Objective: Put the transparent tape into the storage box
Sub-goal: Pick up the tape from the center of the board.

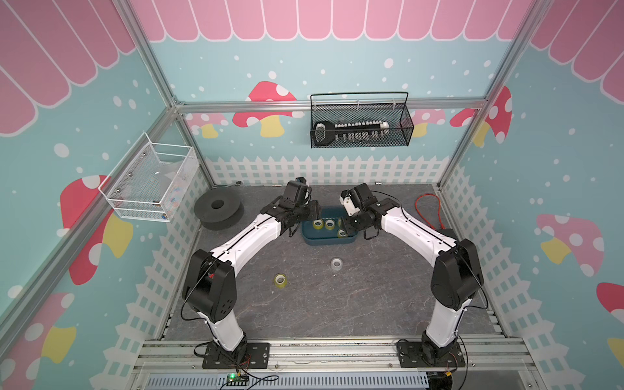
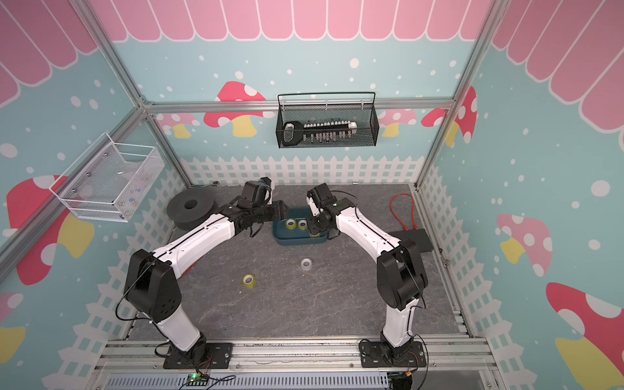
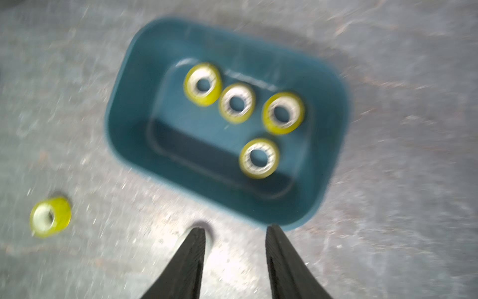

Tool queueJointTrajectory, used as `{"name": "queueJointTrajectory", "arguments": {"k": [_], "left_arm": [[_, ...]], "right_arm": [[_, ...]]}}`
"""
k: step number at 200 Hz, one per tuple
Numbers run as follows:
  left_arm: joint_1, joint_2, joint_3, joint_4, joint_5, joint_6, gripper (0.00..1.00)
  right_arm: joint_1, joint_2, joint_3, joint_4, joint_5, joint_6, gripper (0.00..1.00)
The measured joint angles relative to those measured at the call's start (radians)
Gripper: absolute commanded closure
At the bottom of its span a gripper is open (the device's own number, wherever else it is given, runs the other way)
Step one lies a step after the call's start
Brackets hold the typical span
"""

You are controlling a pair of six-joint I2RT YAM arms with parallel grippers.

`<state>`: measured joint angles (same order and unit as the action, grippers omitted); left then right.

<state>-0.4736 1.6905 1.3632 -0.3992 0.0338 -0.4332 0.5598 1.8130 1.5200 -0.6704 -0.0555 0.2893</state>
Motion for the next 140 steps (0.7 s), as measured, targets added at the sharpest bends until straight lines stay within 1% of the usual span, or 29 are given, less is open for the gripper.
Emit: {"name": "queueJointTrajectory", "arguments": {"k": [13, 28, 35, 59, 104, 140], "left_arm": [[-0.009, -0.049, -0.089, 0.008, -0.009, -0.014, 0.35], [-0.017, -0.103, -0.17, 0.016, -0.021, -0.034, 0.34], [-0.021, -0.129, -0.202, 0.02, -0.026, -0.039, 0.32], [-0.038, -0.215, -0.293, 0.034, -0.046, -0.065, 0.3], [-0.055, -0.312, -0.387, 0.05, -0.061, -0.106, 0.29], [-0.065, -0.365, -0.437, 0.053, -0.068, -0.138, 0.29]], "right_arm": [[0.033, -0.02, -0.057, 0.008, -0.013, 0.001, 0.56], [0.066, -0.034, -0.118, 0.02, -0.025, 0.003, 0.56], [0.078, -0.038, -0.143, 0.025, -0.027, 0.004, 0.56], [0.118, -0.04, -0.216, 0.046, -0.031, 0.012, 0.56], [0.187, -0.042, -0.32, 0.1, -0.029, 0.041, 0.56], [0.203, -0.042, -0.374, 0.14, -0.009, 0.059, 0.56]]}}
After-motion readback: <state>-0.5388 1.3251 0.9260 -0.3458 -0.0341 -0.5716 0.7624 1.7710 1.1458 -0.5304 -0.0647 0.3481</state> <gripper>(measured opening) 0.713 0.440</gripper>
